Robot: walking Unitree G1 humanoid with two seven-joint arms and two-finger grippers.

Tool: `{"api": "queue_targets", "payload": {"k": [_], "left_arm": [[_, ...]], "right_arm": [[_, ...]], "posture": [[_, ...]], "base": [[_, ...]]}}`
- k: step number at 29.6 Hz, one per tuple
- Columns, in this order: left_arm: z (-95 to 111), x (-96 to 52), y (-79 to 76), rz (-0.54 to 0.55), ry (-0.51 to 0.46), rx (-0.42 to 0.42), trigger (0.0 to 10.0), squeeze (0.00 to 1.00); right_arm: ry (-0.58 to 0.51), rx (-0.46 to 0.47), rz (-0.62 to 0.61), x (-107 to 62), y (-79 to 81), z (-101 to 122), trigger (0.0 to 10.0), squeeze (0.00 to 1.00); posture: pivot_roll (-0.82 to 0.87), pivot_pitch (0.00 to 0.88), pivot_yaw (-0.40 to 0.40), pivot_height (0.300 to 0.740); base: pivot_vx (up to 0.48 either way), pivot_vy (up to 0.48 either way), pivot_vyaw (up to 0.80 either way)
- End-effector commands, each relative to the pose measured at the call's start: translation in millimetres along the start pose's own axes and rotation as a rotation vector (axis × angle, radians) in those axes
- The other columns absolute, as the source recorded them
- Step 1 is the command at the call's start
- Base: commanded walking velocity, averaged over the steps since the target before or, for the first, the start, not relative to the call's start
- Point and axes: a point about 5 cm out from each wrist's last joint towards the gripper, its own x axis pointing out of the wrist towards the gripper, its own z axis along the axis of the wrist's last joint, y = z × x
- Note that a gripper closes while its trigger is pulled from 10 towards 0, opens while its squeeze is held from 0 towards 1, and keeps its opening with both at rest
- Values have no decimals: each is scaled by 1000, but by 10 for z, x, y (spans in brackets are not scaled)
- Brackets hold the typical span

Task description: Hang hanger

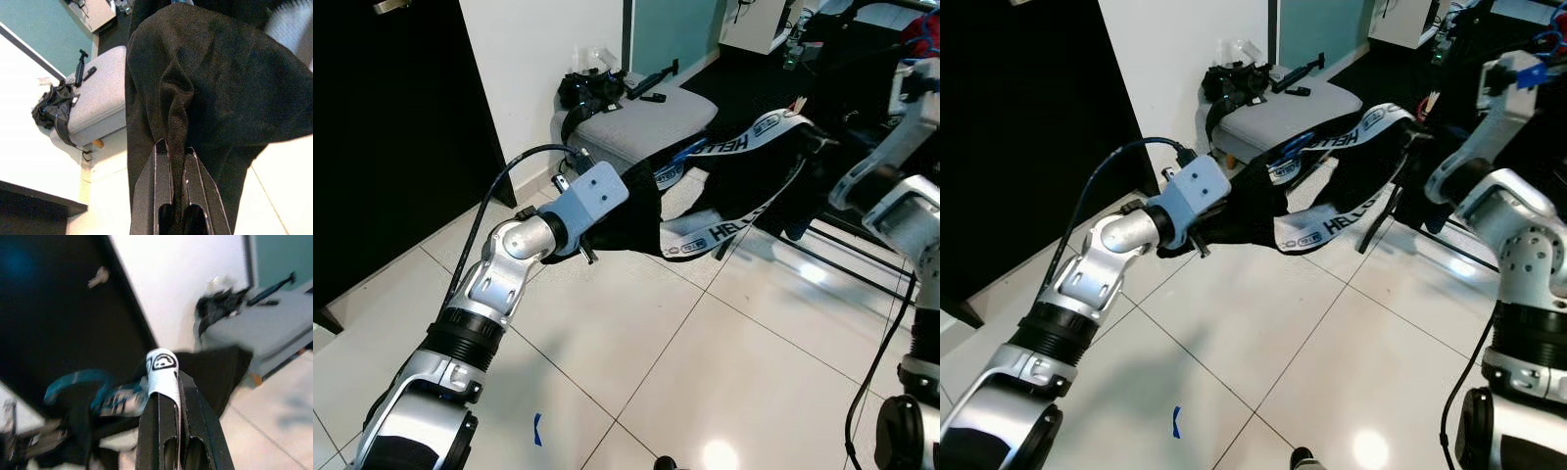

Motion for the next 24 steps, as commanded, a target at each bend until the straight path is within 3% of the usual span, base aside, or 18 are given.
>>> {"api": "queue_targets", "payload": {"k": [1,2,3,4,5,6,7,8,14,15,16,18,20,21,22,23,24], "left_arm": [[25,12,33,18,-8,-42,10000,0],[35,13,47,22,-11,-56,10000,0],[35,13,47,22,-11,-56,10000,0],[41,13,64,28,-11,-68,10000,0],[41,13,64,28,-11,-68,10000,0],[45,11,79,32,-10,-76,10000,0],[45,11,79,32,-10,-76,10000,0],[49,8,95,35,-11,-80,10000,0],[58,8,106,36,-15,-85,10000,0],[75,5,102,23,-27,-72,10000,0],[75,5,102,23,-27,-72,10000,0],[80,-13,82,-12,-37,-6,10000,0],[80,-13,82,-12,-37,-6,10000,0],[67,-25,77,-25,-33,28,10000,0],[67,-25,77,-25,-33,28,10000,0],[58,-42,78,-49,-32,88,10000,0],[58,-42,78,-49,-32,88,10000,0]], "right_arm": [[91,-17,82,-14,121,-154,2980,0],[135,-34,115,-31,171,-231,4471,0],[135,-34,115,-31,171,-231,4471,0],[157,-42,134,-45,203,-276,6667,0],[157,-42,134,-45,203,-276,6667,0],[176,-47,148,-55,227,-311,8510,0],[176,-47,148,-55,227,-311,8510,0],[190,-57,161,-62,248,-336,10000,0],[202,-71,172,-71,261,-357,10000,0],[192,-96,136,-69,207,-336,10000,82],[192,-96,136,-69,207,-336,10000,82],[168,-166,31,-117,15,-209,10000,82],[168,-166,31,-117,15,-209,10000,82],[164,-209,-24,-167,-93,-133,10000,82],[164,-209,-24,-167,-93,-133,10000,82],[198,-308,-115,-266,-268,-49,10000,75],[198,-308,-115,-266,-268,-49,10000,75]], "posture": [[-28,171,-1,740],[-30,172,0,740],[-30,172,0,740],[-30,173,0,740],[-30,173,0,740],[-30,173,0,740],[-30,173,0,740],[-30,173,0,740],[-30,172,1,740],[-31,172,0,740],[-31,172,0,740],[-30,173,-1,740],[-30,173,-1,740],[-31,173,-2,740],[-31,173,-2,740],[-31,174,-4,740],[-31,174,-4,740]], "base": [[0,0,0],[0,0,0],[0,0,0],[0,0,0],[0,0,0],[0,0,0],[0,0,0],[0,0,0],[0,0,0],[0,0,0],[0,0,0],[0,0,0],[0,0,0],[0,0,0],[0,0,0],[0,0,0],[0,0,0]]}}
